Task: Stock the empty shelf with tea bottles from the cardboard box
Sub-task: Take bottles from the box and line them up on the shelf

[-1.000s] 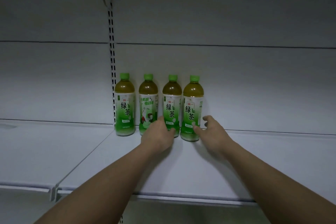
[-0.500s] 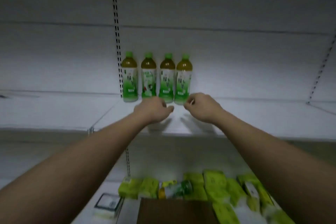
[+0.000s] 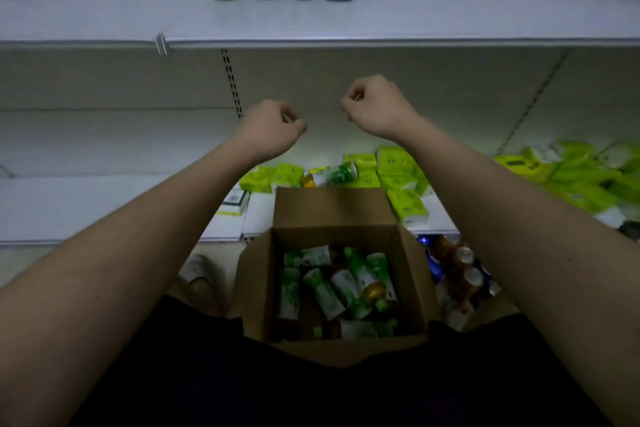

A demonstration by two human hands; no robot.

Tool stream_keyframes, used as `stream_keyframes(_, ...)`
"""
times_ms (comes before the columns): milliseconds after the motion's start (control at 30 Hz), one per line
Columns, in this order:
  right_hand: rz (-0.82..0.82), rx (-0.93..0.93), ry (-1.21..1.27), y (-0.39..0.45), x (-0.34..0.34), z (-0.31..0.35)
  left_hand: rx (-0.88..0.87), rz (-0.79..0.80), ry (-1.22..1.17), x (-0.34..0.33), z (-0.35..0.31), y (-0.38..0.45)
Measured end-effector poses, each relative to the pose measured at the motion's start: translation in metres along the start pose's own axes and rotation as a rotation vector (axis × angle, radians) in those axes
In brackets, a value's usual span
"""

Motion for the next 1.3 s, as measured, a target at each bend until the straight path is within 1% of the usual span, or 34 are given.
stream_keyframes(67, 0.048, -0.06, 0.049, -0.012, -0.028, -0.025, 0.061, 0.073, -0.075, -0.038, 0.015, -0.012)
stream_keyframes(200, 0.169, -0.176, 0.095, -0.039, -0.088, -0.081, 0.174, 0.152, -0.116, -0.118, 0.039, -0.036)
stream_keyframes(267, 0.214, -0.223, 0.105, -0.052, -0.113, -0.109, 0.2, 0.231, -0.11, -0.16, 0.05, -0.048)
stream_keyframes(333, 0.297, -0.294, 0.144, -0.066, -0.138, -0.139, 0.214, 0.326, -0.109, -0.199, 0.063, -0.06)
stream_keyframes(400, 0.376, -0.379, 0.148, -0.078, -0.156, -0.169, 0.246, 0.415, -0.102, -0.233, 0.079, -0.07)
stream_keyframes(500, 0.42, -0.493, 0.093, -0.088, -0.171, -0.215, 0.34, 0.542, -0.118, -0.275, 0.104, -0.083)
stream_keyframes(567, 0.434, -0.562, 0.098, -0.095, -0.18, -0.242, 0.398, 0.607, -0.146, -0.297, 0.116, -0.089)
stream_keyframes(733, 0.429, -0.717, 0.15, -0.124, -0.202, -0.308, 0.486, 0.707, -0.157, -0.342, 0.125, -0.089)
stream_keyframes(900, 0.4, -0.849, 0.154, -0.158, -0.209, -0.37, 0.491, 0.817, -0.187, -0.401, 0.109, -0.111)
stream_keyframes(1033, 0.385, -0.929, 0.176, -0.174, -0.223, -0.403, 0.513, 0.895, -0.209, -0.442, 0.103, -0.14)
stream_keyframes(1133, 0.295, -0.985, 0.18, -0.183, -0.23, -0.416, 0.514, 0.971, -0.227, -0.467, 0.107, -0.161)
stream_keyframes(1233, 0.196, -1.082, 0.37, -0.196, -0.243, -0.425, 0.521, 1.072, -0.298, -0.486, 0.105, -0.182)
stream_keyframes(1300, 0.164, -1.126, 0.419, -0.202, -0.247, -0.43, 0.513, 1.115, -0.355, -0.496, 0.1, -0.191)
Point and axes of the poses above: each hand's wrist, its own y-axis towards the middle knuckle, its own x-axis out of the back of the hand, z = x × y, the point moved 8 cm from there along y, towards the middle knuckle, and after that the axes turned 14 degrees about y, right-handed, at the moved point
